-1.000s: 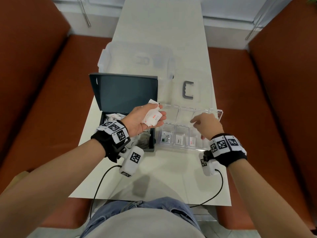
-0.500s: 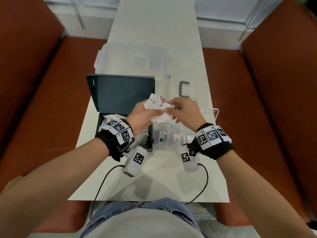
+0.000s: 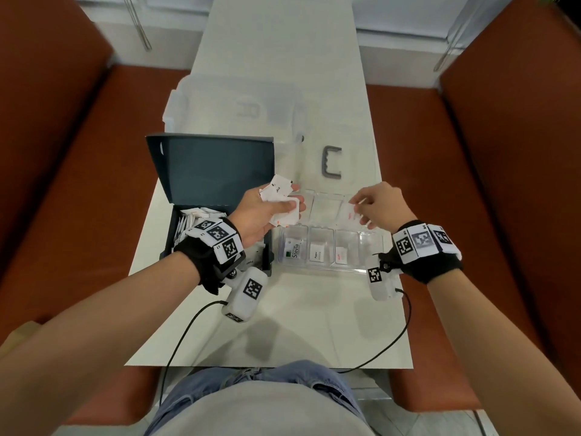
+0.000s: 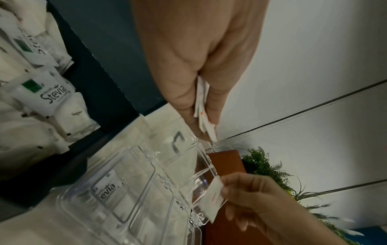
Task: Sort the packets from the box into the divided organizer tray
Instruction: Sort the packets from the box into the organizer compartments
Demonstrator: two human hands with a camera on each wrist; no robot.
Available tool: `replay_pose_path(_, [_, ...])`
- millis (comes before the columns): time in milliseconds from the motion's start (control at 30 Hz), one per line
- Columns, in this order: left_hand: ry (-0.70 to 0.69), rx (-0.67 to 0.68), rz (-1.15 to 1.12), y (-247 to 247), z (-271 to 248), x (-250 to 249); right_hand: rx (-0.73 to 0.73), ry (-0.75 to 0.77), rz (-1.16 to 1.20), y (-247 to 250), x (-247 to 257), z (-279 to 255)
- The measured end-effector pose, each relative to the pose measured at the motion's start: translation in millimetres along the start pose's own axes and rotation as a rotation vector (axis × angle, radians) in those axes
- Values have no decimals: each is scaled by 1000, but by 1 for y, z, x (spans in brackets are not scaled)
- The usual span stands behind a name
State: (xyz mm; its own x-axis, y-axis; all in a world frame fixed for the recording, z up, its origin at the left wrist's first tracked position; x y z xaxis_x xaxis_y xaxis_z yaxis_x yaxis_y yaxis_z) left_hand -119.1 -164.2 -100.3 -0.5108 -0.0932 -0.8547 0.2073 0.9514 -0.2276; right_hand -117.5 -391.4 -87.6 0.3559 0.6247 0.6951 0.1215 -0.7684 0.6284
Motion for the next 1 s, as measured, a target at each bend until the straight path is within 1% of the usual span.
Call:
replay_pose_path(100, [2, -17, 1, 0, -1, 0, 147, -73, -241, -18, -24, 2])
replay_pose_path(167, [5, -19, -1, -1, -1, 0, 202, -99, -343, -33, -36, 2])
replay_pose_path(233, [11, -18, -4, -2, -1, 1, 200, -110, -416, -47, -43, 3])
replay_pose_path(367, [14, -17, -12, -2, -1, 2, 173, -124, -477, -68, -55, 4])
replay_pose_path(467, [16, -18, -21, -1, -2, 2, 160, -136, -504, -76, -63, 6])
replay_pose_path(567, [19, -26, -15, 1, -1, 3, 132, -115, -572, -80, -66, 7])
replay_pose_path(800, [26, -19, 0, 4, 1, 5, 173, -50, -723, -85, -74, 10])
replay_pose_path(1000, [26, -23, 32, 8, 1, 5, 199, -51, -782, -88, -75, 10])
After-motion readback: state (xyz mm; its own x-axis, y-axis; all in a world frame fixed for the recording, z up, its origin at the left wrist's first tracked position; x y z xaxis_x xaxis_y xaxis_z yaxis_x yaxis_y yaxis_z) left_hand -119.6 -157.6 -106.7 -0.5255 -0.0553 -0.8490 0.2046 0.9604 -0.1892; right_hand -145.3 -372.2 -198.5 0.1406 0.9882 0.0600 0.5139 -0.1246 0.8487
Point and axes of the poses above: each hand's wrist, its own z-axis towards the middle knuckle, its own y-axis out of the back of the hand, x = y × z, the point moved 6 cm from there along z, towards the middle knuckle, and after that the axes turned 8 degrees about z, right-handed, at the moved point
